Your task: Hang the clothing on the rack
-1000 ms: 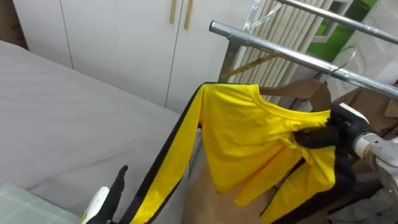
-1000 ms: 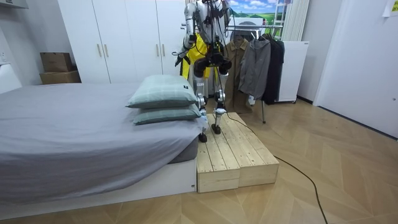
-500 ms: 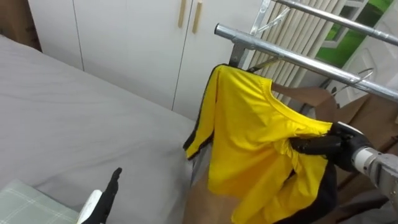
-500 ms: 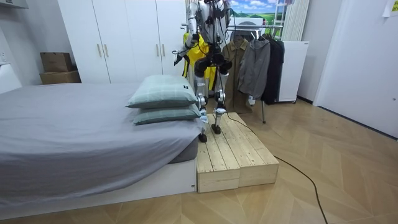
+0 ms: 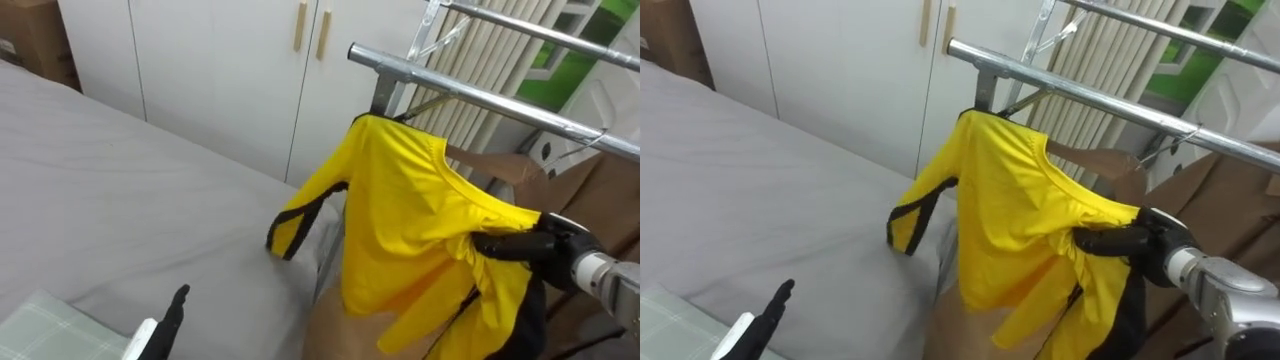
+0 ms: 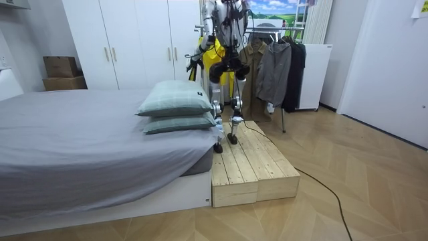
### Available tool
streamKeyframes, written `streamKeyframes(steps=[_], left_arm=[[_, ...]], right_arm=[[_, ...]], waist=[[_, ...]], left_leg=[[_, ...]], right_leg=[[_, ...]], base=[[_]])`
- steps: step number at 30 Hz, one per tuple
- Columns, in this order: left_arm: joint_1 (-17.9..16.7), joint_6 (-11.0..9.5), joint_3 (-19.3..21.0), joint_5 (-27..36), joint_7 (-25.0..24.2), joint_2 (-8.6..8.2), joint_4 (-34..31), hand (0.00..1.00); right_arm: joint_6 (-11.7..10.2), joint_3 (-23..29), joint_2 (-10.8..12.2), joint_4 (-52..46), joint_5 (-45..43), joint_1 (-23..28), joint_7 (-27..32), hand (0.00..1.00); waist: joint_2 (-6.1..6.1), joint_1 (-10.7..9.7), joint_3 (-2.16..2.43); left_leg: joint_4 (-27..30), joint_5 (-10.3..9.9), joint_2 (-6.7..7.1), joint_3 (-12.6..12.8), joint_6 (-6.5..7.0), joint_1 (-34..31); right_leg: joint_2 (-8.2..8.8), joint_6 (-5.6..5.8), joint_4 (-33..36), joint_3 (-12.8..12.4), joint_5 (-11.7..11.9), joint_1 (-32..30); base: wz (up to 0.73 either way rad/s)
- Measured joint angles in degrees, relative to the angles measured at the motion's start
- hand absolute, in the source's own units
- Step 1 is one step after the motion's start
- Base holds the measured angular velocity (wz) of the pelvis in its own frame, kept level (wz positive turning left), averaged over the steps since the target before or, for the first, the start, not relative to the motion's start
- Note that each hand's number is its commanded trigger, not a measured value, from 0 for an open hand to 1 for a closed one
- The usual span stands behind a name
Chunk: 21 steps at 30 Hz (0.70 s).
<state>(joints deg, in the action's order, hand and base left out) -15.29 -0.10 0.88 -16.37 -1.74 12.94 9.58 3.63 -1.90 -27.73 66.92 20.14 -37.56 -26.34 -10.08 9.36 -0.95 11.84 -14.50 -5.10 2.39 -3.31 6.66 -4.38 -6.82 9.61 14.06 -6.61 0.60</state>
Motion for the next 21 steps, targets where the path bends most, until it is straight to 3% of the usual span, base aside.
streamKeyframes(steps=[10,15,21], left_arm=[[-0.02,-0.06,-0.5,0.01,0.1,0.15,-0.01,0.0],[-0.01,-0.23,-1.2,-0.05,0.1,1.54,-0.02,0.0],[0.0,-0.48,-1.64,-0.04,0.1,2.28,-0.02,0.0]], right_arm=[[-0.56,-0.31,-0.03,1.37,-0.71,0.0,0.94,1.0],[-1.17,-1.46,-0.1,2.02,-0.7,0.72,1.85,1.0],[-1.31,-1.98,-0.13,2.03,-0.68,0.84,2.29,1.0]], waist=[[-0.14,-0.04,0.01],[-1.43,-0.03,-0.22],[-1.83,-0.02,-0.37]], left_leg=[[-0.02,0.22,-0.07,-0.22,-0.2,0.35],[-0.06,0.23,-0.05,-0.22,-0.2,0.54],[-0.12,0.23,0.02,-0.05,-0.2,0.68]], right_leg=[[0.02,-0.19,0.0,0.16,-0.15,0.52],[0.01,-0.19,0.05,0.04,-0.16,0.69],[0.01,-0.16,0.05,-0.23,-0.18,0.67]], base=[[0.01],[0.0],[-0.01]])
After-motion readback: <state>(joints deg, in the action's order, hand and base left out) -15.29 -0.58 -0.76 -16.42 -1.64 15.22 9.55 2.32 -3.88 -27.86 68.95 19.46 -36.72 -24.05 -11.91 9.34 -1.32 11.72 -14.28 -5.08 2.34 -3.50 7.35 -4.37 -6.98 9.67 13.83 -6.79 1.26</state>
